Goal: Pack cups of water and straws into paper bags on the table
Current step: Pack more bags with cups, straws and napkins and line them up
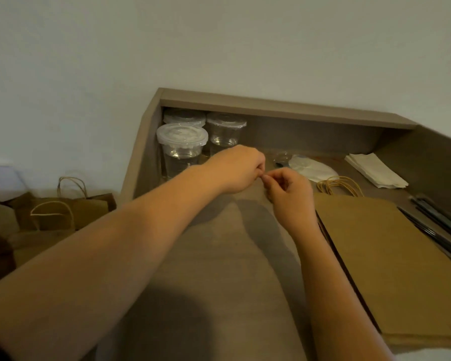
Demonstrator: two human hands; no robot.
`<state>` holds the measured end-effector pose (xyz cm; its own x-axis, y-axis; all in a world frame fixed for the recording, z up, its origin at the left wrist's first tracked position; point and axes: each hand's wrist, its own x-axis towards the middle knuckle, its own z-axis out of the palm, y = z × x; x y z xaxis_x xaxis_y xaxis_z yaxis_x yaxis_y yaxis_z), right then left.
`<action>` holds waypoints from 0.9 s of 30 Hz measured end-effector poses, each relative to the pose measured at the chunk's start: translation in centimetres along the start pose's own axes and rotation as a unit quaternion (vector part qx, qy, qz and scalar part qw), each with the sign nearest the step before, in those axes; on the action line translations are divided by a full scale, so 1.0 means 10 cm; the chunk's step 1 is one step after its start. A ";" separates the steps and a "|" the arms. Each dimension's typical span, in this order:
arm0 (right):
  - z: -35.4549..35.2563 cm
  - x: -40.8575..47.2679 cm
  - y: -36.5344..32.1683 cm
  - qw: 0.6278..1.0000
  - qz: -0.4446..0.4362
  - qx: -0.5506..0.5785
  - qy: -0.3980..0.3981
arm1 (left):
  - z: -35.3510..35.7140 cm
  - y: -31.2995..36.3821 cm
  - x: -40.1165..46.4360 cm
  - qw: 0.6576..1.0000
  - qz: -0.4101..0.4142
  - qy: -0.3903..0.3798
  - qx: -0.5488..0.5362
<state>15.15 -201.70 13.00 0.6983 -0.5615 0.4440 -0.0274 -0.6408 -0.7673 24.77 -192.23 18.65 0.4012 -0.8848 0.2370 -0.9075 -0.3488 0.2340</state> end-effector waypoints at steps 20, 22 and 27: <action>1.53 -1.97 -2.27 0.969 0.027 0.161 -0.184 | -0.90 -1.03 -3.52 0.957 -0.130 0.092 -0.243; 1.81 -2.13 -2.26 0.964 0.046 0.159 -0.210 | -0.79 -1.23 -3.79 0.954 -0.148 0.083 -0.249; 2.44 -2.41 -2.00 0.941 0.138 0.108 -0.290 | -0.25 -1.65 -4.32 0.932 -0.234 0.054 -0.271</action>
<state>16.29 -162.58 6.32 0.9605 -0.2707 -0.0647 -0.1625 -0.3566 -0.9200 22.75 -147.50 6.95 0.7740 -0.6286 0.0758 -0.4451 -0.4550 0.7712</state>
